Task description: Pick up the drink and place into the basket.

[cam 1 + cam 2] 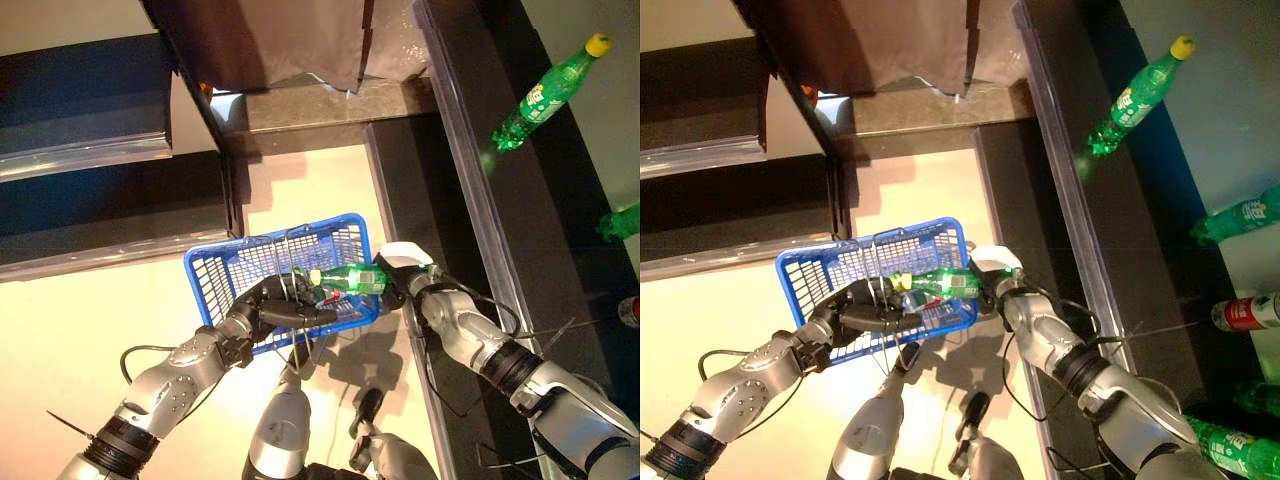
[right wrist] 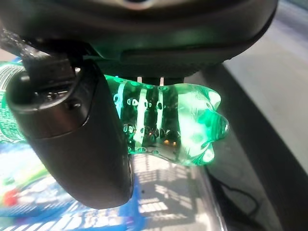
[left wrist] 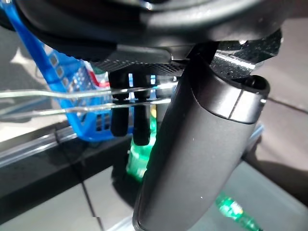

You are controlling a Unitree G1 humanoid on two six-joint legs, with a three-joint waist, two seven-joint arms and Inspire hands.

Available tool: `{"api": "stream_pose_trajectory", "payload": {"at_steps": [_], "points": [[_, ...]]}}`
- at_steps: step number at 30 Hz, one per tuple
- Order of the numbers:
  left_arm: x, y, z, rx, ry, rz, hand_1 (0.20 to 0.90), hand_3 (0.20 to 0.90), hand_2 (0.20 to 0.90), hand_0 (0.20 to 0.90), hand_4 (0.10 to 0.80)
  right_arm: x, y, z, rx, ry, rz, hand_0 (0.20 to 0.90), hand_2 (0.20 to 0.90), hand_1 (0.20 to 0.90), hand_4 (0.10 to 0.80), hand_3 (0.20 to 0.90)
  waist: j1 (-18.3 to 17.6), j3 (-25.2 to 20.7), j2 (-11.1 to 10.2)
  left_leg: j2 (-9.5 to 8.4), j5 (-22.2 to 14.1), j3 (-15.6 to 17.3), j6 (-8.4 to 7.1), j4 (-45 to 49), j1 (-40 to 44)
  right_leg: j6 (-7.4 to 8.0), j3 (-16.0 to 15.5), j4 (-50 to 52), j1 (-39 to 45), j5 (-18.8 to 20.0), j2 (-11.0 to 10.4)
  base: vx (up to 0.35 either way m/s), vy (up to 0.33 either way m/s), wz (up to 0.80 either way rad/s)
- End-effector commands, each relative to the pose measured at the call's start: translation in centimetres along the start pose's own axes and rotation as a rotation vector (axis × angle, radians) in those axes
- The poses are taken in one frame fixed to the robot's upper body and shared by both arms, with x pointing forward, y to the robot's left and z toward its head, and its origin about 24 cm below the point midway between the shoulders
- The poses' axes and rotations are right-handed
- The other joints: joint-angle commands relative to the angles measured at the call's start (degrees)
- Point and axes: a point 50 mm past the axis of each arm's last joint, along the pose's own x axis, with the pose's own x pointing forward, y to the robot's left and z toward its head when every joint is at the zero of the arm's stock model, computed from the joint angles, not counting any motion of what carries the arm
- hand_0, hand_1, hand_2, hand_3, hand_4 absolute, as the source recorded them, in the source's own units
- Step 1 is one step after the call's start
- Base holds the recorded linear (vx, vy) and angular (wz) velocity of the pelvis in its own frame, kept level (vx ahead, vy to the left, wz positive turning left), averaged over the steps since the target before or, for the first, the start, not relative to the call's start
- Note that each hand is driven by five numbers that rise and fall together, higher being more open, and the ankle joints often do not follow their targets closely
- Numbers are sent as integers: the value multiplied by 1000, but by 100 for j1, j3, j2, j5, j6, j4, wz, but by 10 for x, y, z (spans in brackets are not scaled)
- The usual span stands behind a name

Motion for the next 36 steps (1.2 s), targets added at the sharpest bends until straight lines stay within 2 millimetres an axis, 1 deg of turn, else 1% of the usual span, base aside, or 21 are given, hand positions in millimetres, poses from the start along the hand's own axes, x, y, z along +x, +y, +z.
{"api": "stream_pose_trajectory", "payload": {"at_steps": [1,4,8,9,10,16,19,21,22,24,25,26,27,28,33,36], "points": [[-7,-120,66,-22,-382,-700,300,200,300,300,100,8,-9,38,-167,-143,-2,300,300,300,100,200,-89,-1812,145,-148,-174,-395,167,69,-119,-117,-83,670,-206,-267,-134,16,22,19],[-3,-128,62,-29,-349,-737,300,200,300,300,100,12,-12,54,-203,-187,10,300,300,300,100,200,-46,-1767,179,-161,-173,-446,175,87,-129,-131,-112,713,-233,-277,-154,16,30,11],[2,-142,57,-26,-306,-791,300,200,300,300,100,16,-26,78,-254,-234,14,300,300,300,100,200,30,-1687,213,-197,-155,-522,195,103,-173,-149,-133,747,-277,-275,-166,0,0,0],[3,-147,55,-28,-295,-804,300,200,300,300,100,17,-33,85,-263,-252,3,300,300,300,100,200,49,-1651,221,-212,-146,-548,203,108,-191,-155,-141,761,-303,-270,-170,0,0,0],[3,-147,56,-27,-295,-804,300,200,300,300,100,17,-33,85,-263,-252,2,300,300,300,100,200,48,-1648,221,-213,-146,-549,203,110,-191,-155,-142,762,-303,-271,-171,13,31,5],[7,-157,57,-37,-283,-825,300,200,300,300,100,19,-47,107,-259,-291,-2,300,300,300,100,200,82,-1594,226,-248,-151,-586,225,131,-235,-165,-137,791,-379,-261,-186,26,27,10],[9,-163,59,-37,-293,-830,300,200,300,300,100,24,-44,111,-254,-272,44,300,300,300,100,200,116,-1557,239,-254,-163,-586,235,157,-268,-177,-157,823,-425,-266,-205,8,8,2],[10,-166,62,-43,-302,-841,300,200,300,300,100,29,-37,109,-242,-243,86,300,300,300,100,200,139,-1531,259,-268,-164,-601,252,165,-291,-184,-162,841,-467,-267,-210,0,0,0],[9,-170,66,-33,-334,-862,300,200,300,300,100,34,-26,102,-229,-200,136,300,300,300,100,200,165,-1493,283,-274,-166,-602,263,173,-321,-194,-182,863,-507,-269,-217,0,0,0],[8,-171,68,-31,-345,-871,300,200,300,300,100,37,-19,96,-218,-173,165,300,300,300,100,200,184,-1471,295,-278,-169,-604,267,185,-344,-201,-197,880,-532,-269,-222,0,0,0],[8,-173,70,-30,-355,-878,300,200,300,300,100,41,-9,87,-198,-124,206,300,300,300,100,200,208,-1433,317,-280,-166,-612,275,190,-363,-207,-216,897,-560,-266,-229,0,0,0],[8,-174,72,-28,-361,-880,300,200,300,300,100,43,-4,82,-191,-102,223,300,300,300,100,200,222,-1405,328,-285,-169,-616,279,197,-378,-208,-228,906,-575,-265,-235,-36,-1,4],[8,-178,76,-23,-374,-890,300,200,300,300,100,46,11,69,-159,-22,276,300,300,300,100,200,258,-1347,359,-298,-172,-628,292,200,-406,-209,-252,916,-616,-259,-245,-29,-3,3],[9,-177,76,-23,-374,-890,300,200,300,300,100,46,11,69,-159,-23,276,300,300,300,100,200,257,-1347,356,-298,-173,-627,292,201,-408,-209,-252,918,-618,-259,-246,-31,-5,5],[9,-182,83,-18,-399,-886,300,200,300,300,100,47,30,49,-136,88,332,300,300,300,100,200,297,-1175,422,-337,-151,-633,306,231,-532,-213,-312,942,-762,-204,-263,-40,-6,10],[11,-180,85,-25,-407,-856,300,200,300,300,100,47,35,47,-127,96,326,300,300,300,100,200,282,-1127,444,-348,-130,-635,318,210,-548,-206,-310,926,-802,-173,-266,-11,2,0]]}}
